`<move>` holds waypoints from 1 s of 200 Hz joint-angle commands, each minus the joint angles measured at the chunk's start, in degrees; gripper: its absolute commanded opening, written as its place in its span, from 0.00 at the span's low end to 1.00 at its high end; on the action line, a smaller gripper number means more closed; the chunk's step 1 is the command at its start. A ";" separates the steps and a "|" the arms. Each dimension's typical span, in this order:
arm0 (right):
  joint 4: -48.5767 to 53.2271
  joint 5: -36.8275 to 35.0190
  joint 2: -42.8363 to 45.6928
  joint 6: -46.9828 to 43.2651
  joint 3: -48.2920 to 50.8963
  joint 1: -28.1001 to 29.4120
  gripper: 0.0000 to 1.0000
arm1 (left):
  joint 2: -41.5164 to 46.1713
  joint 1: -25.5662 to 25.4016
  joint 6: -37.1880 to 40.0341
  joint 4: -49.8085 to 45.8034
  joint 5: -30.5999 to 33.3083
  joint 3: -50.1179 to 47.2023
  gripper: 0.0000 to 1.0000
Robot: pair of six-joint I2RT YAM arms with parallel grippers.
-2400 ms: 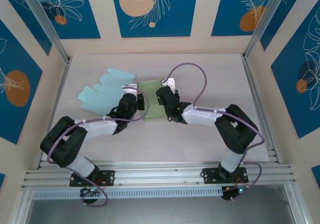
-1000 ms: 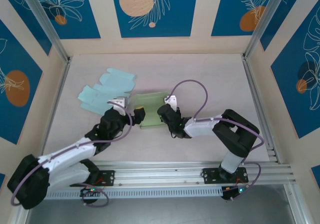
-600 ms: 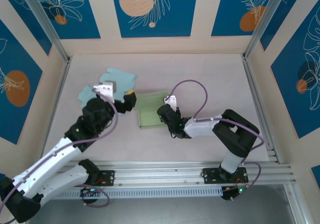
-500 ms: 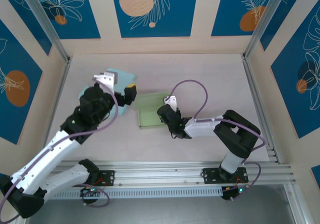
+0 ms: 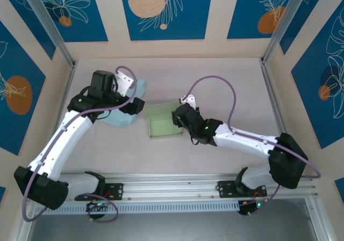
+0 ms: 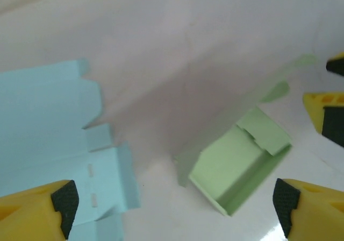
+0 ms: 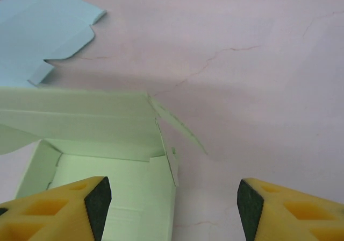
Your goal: Fold the paper box
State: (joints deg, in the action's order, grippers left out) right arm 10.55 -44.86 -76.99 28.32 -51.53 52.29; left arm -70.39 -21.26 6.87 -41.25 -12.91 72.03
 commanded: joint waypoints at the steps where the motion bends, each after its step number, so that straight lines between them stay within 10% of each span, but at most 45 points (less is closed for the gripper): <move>1: 11.21 3.00 3.38 -3.43 -4.37 -0.14 0.66 | -2.19 0.25 2.00 -5.07 -7.07 1.19 0.90; 84: 24.37 19.46 -2.80 -10.05 -16.32 -8.76 0.64 | -7.57 -0.01 -3.29 1.68 -4.16 -5.62 0.84; 200: 13.29 23.95 -5.52 6.77 -1.47 -8.63 0.64 | -11.49 -3.86 -10.54 17.00 0.22 -14.56 0.50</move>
State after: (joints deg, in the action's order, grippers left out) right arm 27.97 -22.72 -81.08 29.10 -55.42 43.44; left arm -80.84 -24.08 -1.56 -28.47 -14.39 58.41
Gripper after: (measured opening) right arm 0.639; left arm 0.521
